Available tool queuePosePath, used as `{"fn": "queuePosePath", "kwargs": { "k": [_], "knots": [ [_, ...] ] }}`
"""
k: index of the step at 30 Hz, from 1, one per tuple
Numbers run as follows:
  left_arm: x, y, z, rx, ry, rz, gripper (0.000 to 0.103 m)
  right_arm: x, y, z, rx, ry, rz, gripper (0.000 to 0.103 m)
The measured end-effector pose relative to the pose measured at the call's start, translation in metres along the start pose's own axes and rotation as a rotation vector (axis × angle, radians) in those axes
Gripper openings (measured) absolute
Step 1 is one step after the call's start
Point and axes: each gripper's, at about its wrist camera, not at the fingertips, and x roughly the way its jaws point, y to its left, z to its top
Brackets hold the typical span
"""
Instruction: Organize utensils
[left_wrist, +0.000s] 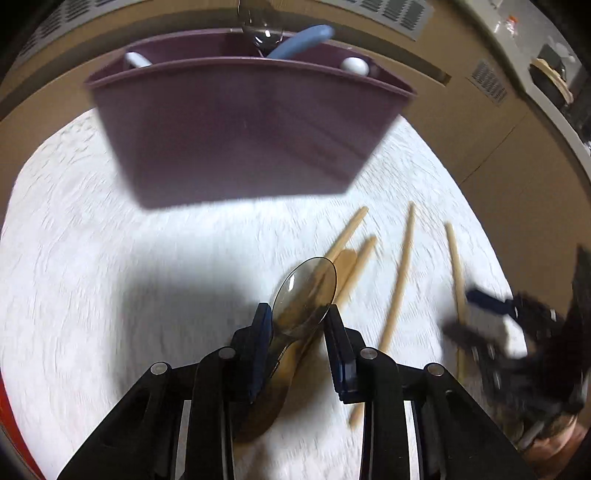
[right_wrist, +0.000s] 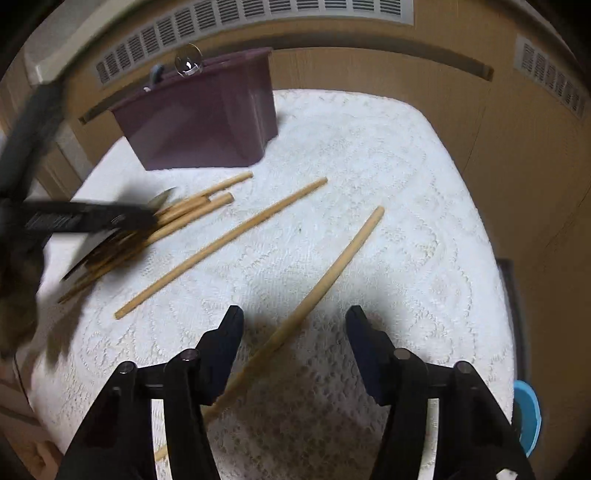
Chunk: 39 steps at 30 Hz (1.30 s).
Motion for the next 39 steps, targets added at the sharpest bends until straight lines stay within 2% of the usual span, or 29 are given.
{"fn": "queuePosePath", "kwargs": {
  "k": [1,5,7,9,13,15,21,23,27,30,34,39],
  "knots": [
    [-0.006,-0.001,-0.010,-0.014,-0.005,-0.012,0.030,0.002,0.002,0.003,-0.004,0.004,-0.007,0.052],
    [-0.017,-0.006,-0.042,-0.059,-0.013,-0.058,0.030,0.012,0.017,0.015,-0.055,0.011,-0.029,0.034],
    [-0.021,-0.015,-0.052,-0.028,-0.006,-0.069,0.030,0.016,0.028,0.021,-0.101,0.012,-0.033,0.020],
    [-0.025,-0.029,-0.057,0.029,-0.012,-0.057,0.030,0.018,0.036,0.024,-0.131,0.015,-0.037,0.015],
    [-0.029,-0.050,-0.060,0.201,-0.028,0.000,0.031,0.016,0.041,0.023,-0.147,0.023,0.008,0.013],
    [-0.024,-0.052,-0.054,0.251,-0.012,0.013,0.032,0.014,0.040,0.020,-0.142,0.025,0.021,0.013],
    [-0.005,-0.056,-0.050,0.329,0.075,0.026,0.032,0.004,0.028,0.008,-0.126,0.030,0.032,0.012],
    [-0.001,-0.061,-0.050,0.352,0.088,0.032,0.037,0.001,0.021,0.004,-0.118,0.030,0.025,0.012],
    [0.003,-0.069,-0.050,0.390,0.110,0.043,0.041,-0.001,0.009,0.000,-0.099,0.027,0.015,0.012],
    [0.005,-0.074,-0.049,0.414,0.127,0.030,0.042,-0.003,0.004,0.000,-0.084,0.021,0.017,0.012],
    [0.002,-0.081,-0.051,0.465,0.152,-0.029,0.043,-0.002,0.002,-0.001,-0.081,0.019,0.021,0.013],
    [-0.005,-0.090,-0.059,0.558,0.145,-0.072,0.048,-0.003,0.001,-0.002,-0.081,0.016,0.024,0.013]
  ]
}}
